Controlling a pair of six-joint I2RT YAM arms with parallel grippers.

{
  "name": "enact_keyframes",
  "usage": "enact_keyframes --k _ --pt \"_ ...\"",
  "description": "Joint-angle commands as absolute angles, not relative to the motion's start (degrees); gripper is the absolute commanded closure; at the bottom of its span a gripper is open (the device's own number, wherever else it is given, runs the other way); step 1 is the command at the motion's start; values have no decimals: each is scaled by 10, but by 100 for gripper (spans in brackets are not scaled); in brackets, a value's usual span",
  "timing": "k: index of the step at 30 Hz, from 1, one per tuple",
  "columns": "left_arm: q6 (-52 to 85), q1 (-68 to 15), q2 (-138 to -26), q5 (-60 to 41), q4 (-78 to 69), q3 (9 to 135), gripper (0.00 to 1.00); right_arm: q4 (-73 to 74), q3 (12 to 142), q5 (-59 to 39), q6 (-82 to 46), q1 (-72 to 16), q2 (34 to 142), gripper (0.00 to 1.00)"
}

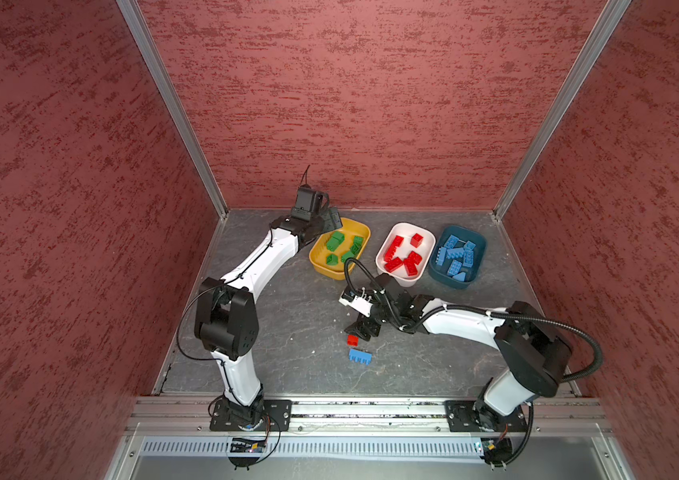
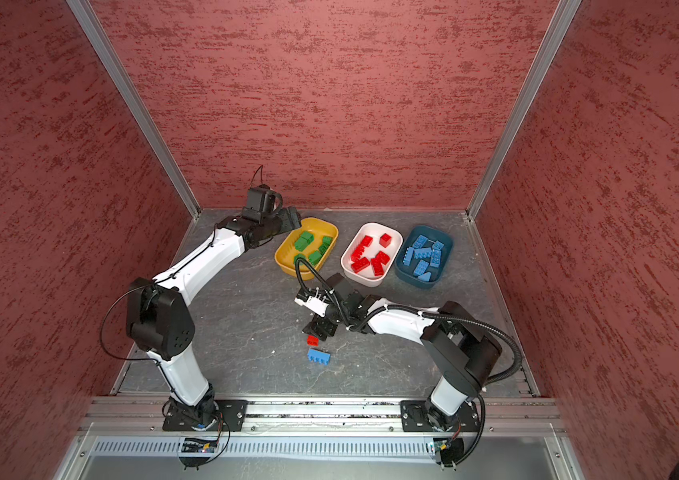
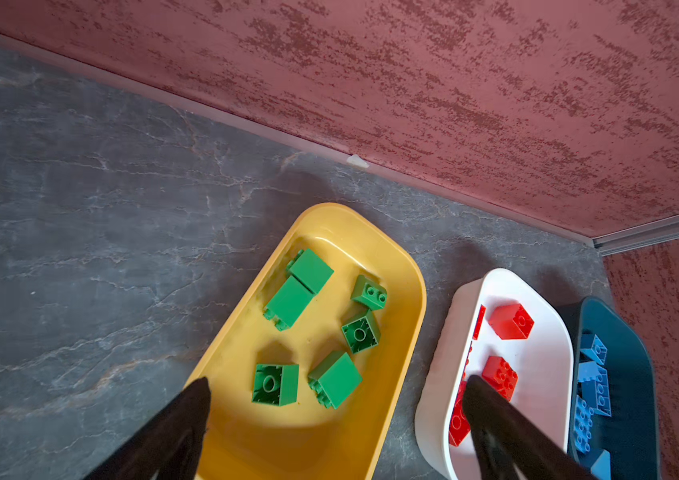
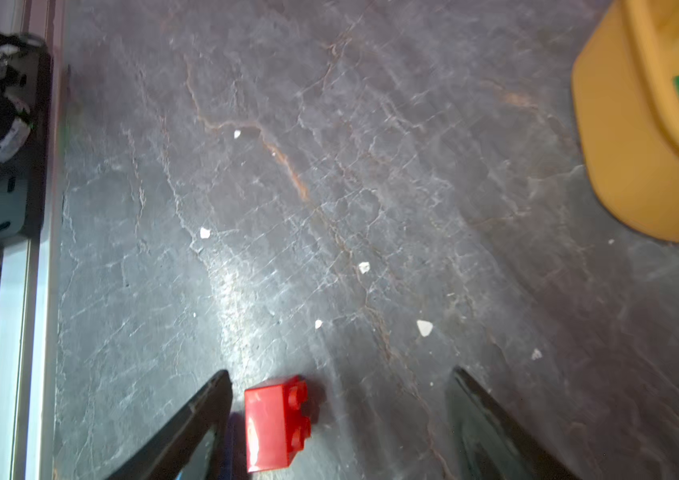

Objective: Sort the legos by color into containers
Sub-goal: 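Lower the right gripper to the loose red brick and grasp it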

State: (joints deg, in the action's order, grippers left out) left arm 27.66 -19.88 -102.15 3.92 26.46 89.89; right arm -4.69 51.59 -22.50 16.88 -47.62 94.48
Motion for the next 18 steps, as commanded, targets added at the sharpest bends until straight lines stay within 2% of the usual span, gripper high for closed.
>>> enact_keyframes --k 1,5,11,18 --pt "291 -191 -984 44 247 852 1 -111 539 -264 235 -487 954 21" --pt "309 -180 -934 54 236 790 1 -142 550 -273 267 -498 969 28" --pt "325 -162 -886 59 230 727 1 -153 564 -257 285 -506 996 47" --pt "332 -155 -876 62 233 708 1 -137 567 -220 296 -516 1011 55"
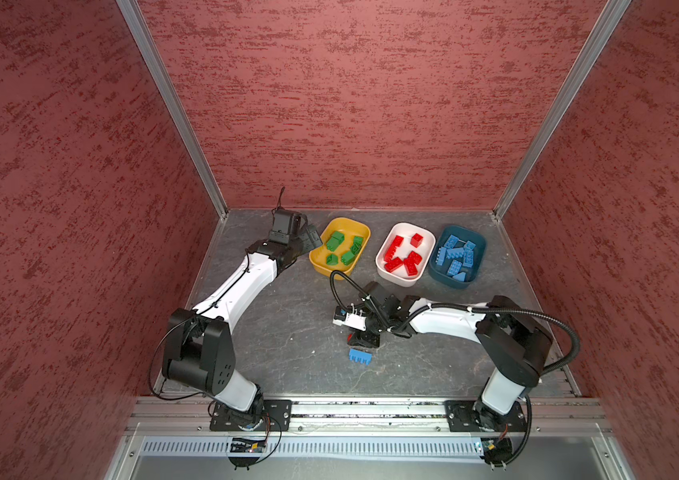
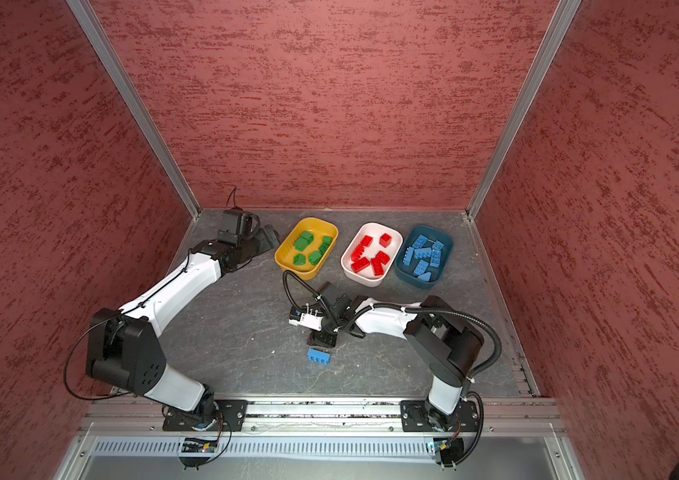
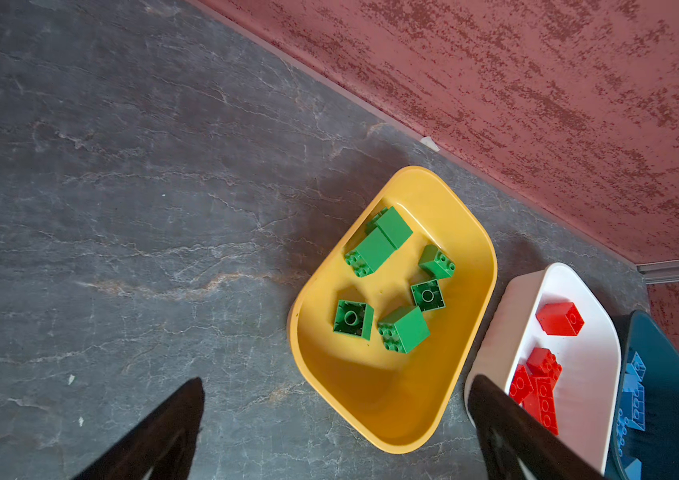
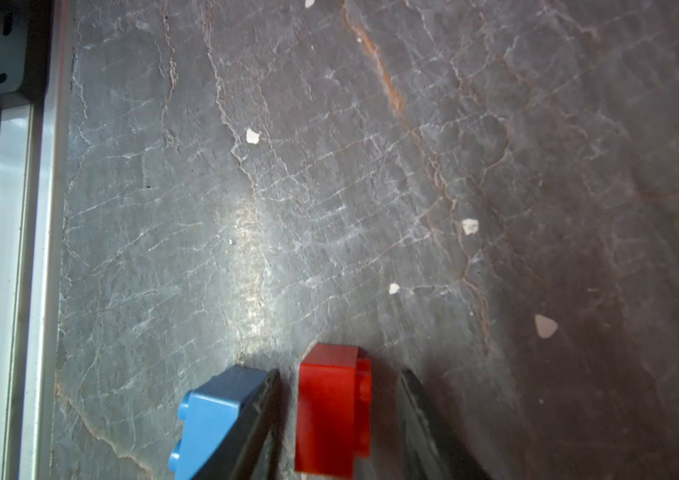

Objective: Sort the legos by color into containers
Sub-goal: 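Lower the right gripper to the loose red brick and grasp it, then carry the red brick into the white bin and open the right gripper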

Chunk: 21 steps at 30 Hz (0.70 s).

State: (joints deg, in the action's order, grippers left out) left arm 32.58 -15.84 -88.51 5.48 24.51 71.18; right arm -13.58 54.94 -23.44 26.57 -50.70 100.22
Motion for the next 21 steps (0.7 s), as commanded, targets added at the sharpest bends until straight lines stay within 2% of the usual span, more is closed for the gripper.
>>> enact_keyframes --k 1,7,16,21 --pt "333 -156 -878 61 232 709 1 -141 568 -218 301 -517 1014 56" --pt "337 -155 -890 52 231 716 1 -141 574 -222 307 -521 1027 62" --pt "336 -155 -897 45 234 720 1 -118 558 -208 309 -512 989 81" --pt "329 -160 -899 30 222 719 1 -17 518 -182 262 -446 906 80"
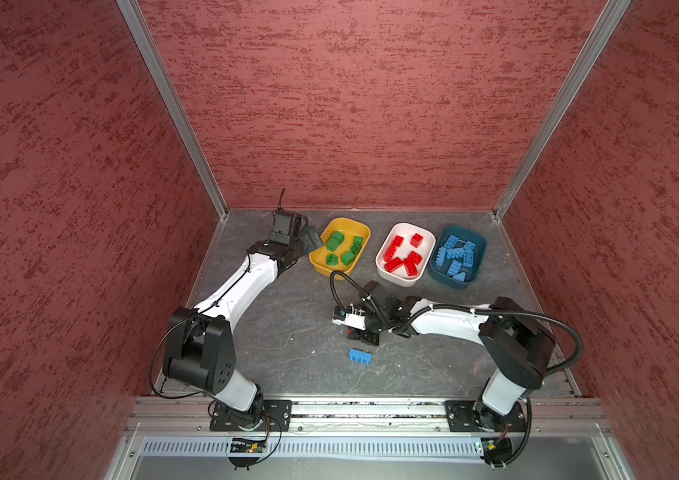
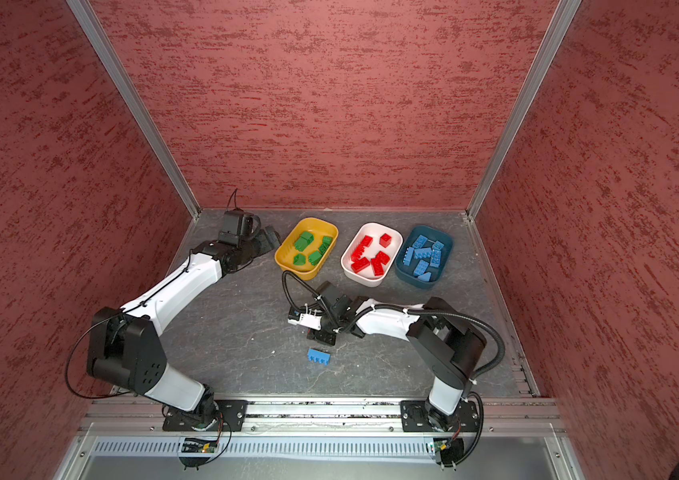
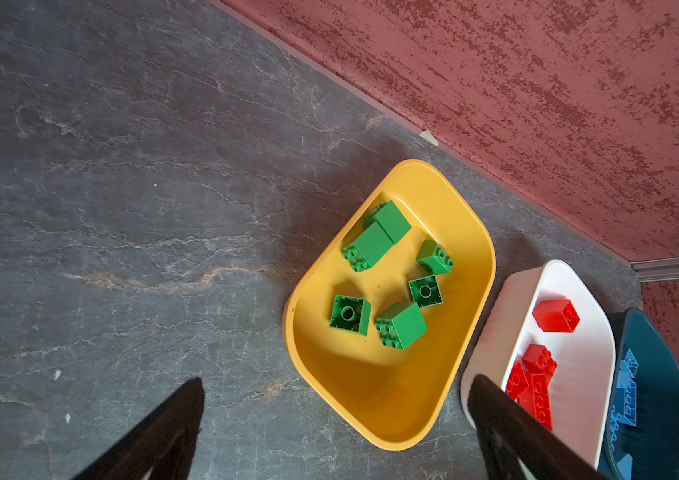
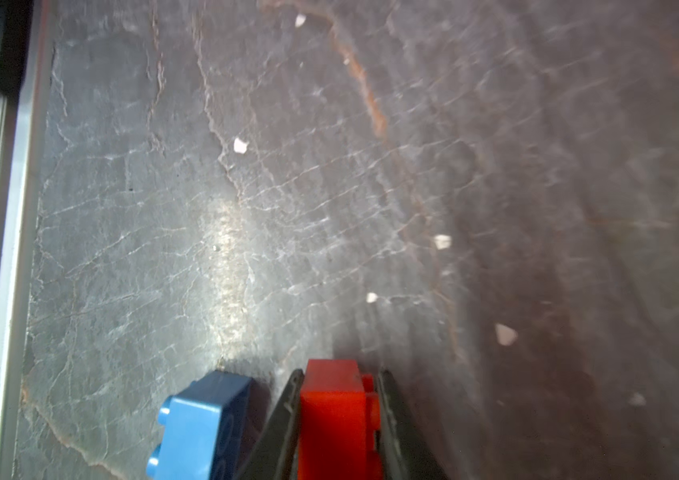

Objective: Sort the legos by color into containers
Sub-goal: 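Carry the red brick into the white bin and open the right gripper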

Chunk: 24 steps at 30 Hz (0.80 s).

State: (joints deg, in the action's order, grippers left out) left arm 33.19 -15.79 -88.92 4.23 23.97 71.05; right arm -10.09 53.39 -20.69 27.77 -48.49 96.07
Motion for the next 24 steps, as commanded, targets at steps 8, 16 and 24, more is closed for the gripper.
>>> enact_keyframes --k 8,16,24 --pt "282 -187 -897 -53 145 706 1 144 495 -155 63 -258 865 81" --pt "191 -243 -908 -130 131 728 0 136 569 -56 -66 -163 945 78" --pt "119 -277 -919 -198 161 752 1 78 675 -23 -58 -146 1059 77"
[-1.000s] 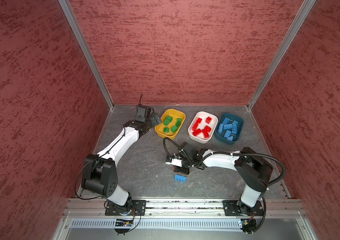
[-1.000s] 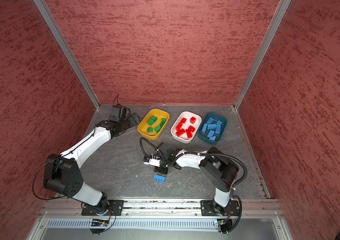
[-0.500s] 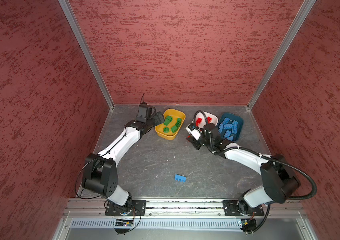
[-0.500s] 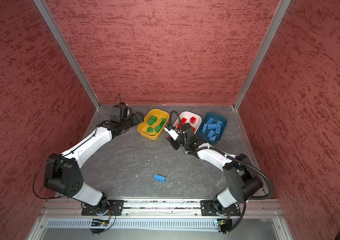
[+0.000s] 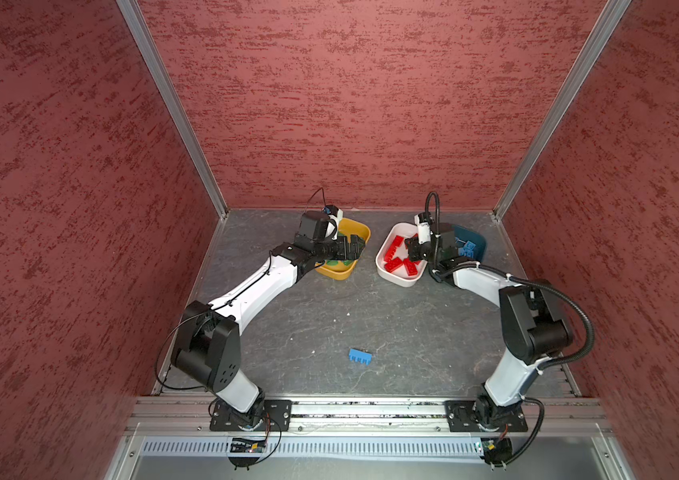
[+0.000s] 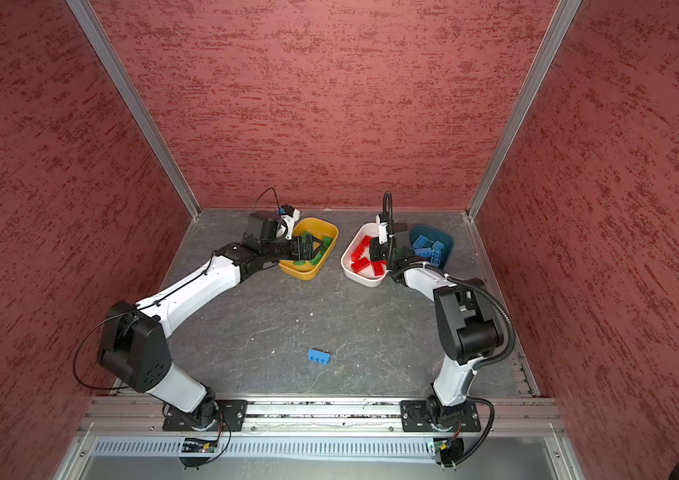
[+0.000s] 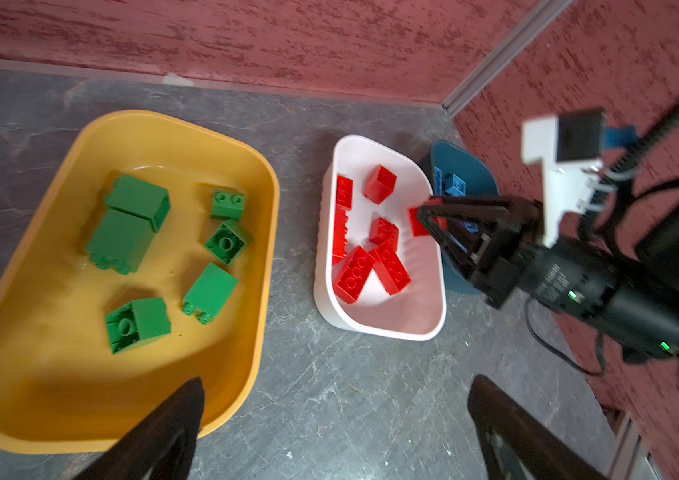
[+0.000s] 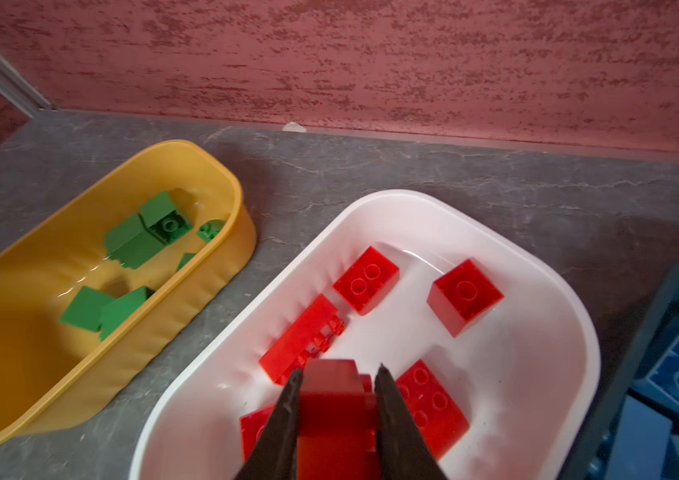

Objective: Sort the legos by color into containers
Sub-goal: 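Carry the red brick into the white bin and open the right gripper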

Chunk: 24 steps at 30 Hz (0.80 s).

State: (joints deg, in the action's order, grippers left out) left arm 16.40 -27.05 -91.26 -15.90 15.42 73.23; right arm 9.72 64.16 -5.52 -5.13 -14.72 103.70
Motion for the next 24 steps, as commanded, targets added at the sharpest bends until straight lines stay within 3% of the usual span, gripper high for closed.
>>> enact_keyframes --k 1,5,10,24 --pt "114 -281 -922 -203 165 754 1 72 687 -19 -58 -145 1072 77" --pt "106 -289 -926 -201 176 759 1 42 731 -4 -59 -145 1108 74" --pt "105 -289 -927 -194 177 756 1 4 758 -12 -60 -146 1110 56" --pt "146 -278 -907 -101 133 723 1 -40 670 -115 29 -202 994 31"
